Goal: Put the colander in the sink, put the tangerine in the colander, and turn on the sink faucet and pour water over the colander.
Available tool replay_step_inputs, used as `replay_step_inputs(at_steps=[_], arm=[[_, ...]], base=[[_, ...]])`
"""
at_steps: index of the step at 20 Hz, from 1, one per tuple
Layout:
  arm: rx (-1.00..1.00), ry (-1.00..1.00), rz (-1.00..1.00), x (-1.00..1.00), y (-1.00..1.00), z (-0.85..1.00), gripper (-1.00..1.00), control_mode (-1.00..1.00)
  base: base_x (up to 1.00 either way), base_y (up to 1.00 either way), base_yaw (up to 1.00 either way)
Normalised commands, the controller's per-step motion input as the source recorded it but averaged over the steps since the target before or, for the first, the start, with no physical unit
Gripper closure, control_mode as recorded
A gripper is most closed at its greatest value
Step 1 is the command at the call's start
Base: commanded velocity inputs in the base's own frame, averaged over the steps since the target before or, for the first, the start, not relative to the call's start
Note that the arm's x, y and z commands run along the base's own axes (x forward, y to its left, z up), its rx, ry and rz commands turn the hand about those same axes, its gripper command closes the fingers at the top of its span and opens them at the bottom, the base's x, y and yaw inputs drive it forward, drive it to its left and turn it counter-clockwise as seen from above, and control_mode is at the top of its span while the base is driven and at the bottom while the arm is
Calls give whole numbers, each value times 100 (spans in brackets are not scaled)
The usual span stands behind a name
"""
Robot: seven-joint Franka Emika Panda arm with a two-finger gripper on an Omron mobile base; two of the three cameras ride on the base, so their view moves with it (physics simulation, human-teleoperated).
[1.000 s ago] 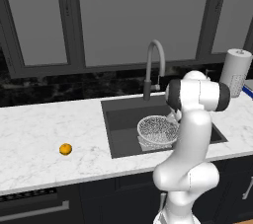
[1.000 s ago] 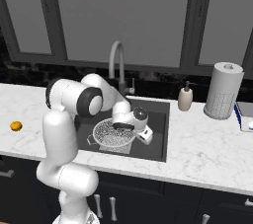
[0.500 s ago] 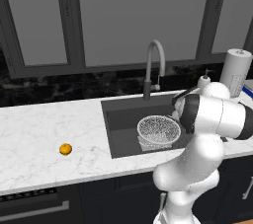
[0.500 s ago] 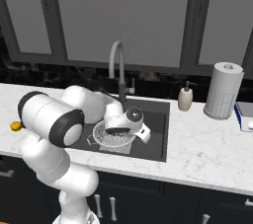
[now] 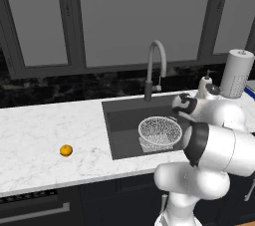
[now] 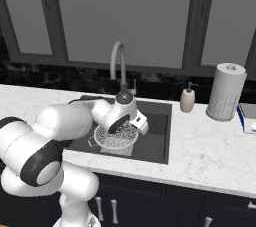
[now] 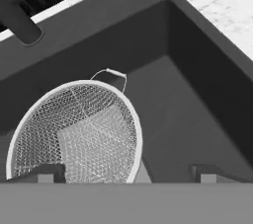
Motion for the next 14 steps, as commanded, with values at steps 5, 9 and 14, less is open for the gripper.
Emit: replay_step_inputs(at_steps=[5,9,14], arm=[[23,19,-4,-3,-4,93,-100,-100],[10,28,2,-7,5,100,-100,-100],[0,5,8,-69,22,70,-100,-100]], base=[[0,0,0],[0,0,0],[0,0,0]])
